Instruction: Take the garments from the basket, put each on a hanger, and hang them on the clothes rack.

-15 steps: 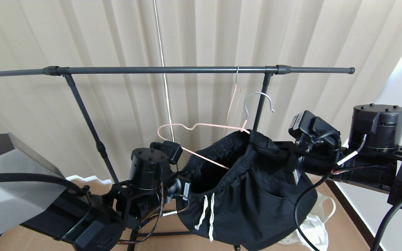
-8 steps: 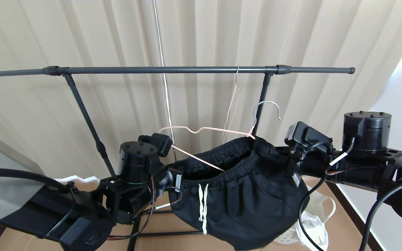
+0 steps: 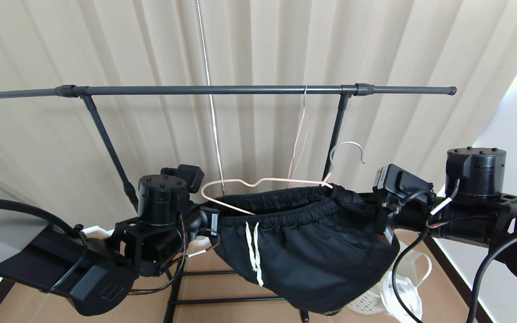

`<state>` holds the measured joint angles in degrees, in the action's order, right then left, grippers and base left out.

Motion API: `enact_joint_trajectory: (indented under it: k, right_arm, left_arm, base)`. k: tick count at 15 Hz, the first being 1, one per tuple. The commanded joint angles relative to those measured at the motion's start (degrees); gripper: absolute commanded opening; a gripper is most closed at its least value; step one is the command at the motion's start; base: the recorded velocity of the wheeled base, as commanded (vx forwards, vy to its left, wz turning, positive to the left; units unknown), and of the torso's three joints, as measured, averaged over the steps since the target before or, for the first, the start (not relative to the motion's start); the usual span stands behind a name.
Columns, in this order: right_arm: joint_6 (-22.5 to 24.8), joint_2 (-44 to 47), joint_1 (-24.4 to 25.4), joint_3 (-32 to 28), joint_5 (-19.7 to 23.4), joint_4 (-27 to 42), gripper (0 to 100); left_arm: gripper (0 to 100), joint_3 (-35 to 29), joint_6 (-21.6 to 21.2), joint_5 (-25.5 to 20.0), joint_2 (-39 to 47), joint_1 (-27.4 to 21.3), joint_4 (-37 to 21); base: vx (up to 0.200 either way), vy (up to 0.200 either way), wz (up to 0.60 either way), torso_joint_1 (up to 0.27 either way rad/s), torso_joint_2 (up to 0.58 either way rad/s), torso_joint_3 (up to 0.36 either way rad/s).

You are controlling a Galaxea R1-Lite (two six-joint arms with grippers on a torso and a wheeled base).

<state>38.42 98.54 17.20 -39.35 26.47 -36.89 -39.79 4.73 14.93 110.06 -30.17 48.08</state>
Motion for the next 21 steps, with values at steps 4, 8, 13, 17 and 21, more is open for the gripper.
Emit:
enact_joint_trajectory:
  k: [4,8,13,17,21]
  right_arm:
    - [2.7,1.0,-2.3,0.1,0.0,0.0,0]
    - [7.4,2.0,-4.4,0.2,0.0,0.1,0]
    - [10.2,3.4,-3.8,1.1,-1.6,0.1,0]
    - [11.5,4.6,-3.1,1.4,-2.6,0.0,0]
    - [11.6,5.4,-3.0,1.4,-3.4,0.0,0]
  left_arm:
    - [0,0.3,0.1,0.0,-1.2,1.9,0.0]
    - [0,-0.1,0.2,0.0,-1.6,2.9,0.0]
    - [0,-2.9,0.0,-0.1,-4.0,1.9,-4.1]
    - [0,-5.9,-0.1,0.0,-6.1,0.9,-10.0]
    - [0,-8.5,-0.3,0.1,-7.3,-1.5,-14.8]
  base:
    - [0.000,0.000,0.00,0.000,0.00,0.000]
    - [0.000,0.000,0.00,0.000,0.00,0.000]
    - [0.000,0.000,0.00,0.000,0.00,0.000]
    - [0.000,0.000,0.00,0.000,0.00,0.000]
    - [0.000,0.000,0.00,0.000,0.00,0.000]
